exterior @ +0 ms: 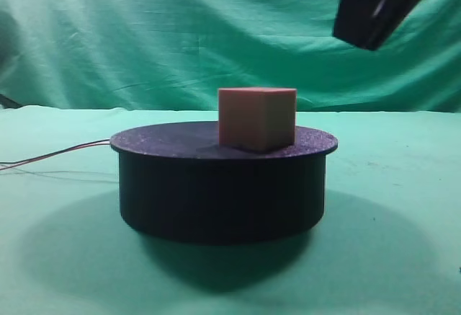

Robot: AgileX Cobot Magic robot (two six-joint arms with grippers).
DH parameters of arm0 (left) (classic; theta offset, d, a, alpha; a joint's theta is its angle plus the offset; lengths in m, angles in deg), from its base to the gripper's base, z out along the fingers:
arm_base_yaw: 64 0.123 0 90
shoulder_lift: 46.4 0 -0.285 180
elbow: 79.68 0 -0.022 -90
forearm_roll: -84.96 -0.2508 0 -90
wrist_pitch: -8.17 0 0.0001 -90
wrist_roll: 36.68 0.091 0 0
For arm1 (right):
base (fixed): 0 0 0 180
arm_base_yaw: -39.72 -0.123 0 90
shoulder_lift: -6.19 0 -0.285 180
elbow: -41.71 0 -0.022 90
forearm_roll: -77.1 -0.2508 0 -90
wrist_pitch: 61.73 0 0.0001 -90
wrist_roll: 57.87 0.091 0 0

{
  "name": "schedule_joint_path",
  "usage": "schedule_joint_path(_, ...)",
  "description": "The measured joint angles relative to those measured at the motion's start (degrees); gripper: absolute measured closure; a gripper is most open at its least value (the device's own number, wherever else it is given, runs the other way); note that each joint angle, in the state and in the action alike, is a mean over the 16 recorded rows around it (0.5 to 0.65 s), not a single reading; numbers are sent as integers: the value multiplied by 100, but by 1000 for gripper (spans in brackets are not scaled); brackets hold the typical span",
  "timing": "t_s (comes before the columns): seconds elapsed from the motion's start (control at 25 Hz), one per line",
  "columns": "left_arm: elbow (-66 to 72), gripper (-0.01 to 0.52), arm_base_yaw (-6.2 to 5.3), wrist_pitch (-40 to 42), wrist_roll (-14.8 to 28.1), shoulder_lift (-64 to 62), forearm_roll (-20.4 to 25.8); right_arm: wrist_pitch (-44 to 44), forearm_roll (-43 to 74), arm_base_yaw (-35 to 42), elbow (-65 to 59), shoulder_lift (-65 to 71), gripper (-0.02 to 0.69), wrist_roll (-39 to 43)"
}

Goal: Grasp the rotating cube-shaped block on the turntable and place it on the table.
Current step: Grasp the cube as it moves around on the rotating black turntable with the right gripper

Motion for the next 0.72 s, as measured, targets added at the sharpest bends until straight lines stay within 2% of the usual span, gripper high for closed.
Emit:
schedule_joint_path(0.16, 0, 514, 0, 0, 0, 0, 0, 78, -10, -4, 92, 238, 147, 214)
schedule_joint_path(0.28, 0, 514, 0, 0, 0, 0, 0, 186, 32, -5, 114, 430, 110, 302)
schedule_joint_path(0.4, 0, 514, 0, 0, 0, 0, 0, 309, 140, -6, 129, 633, 149, 332)
schedule_joint_path(0.72, 0, 514, 0, 0, 0, 0, 0, 502, 757, -11, 309, 885, 345, 511)
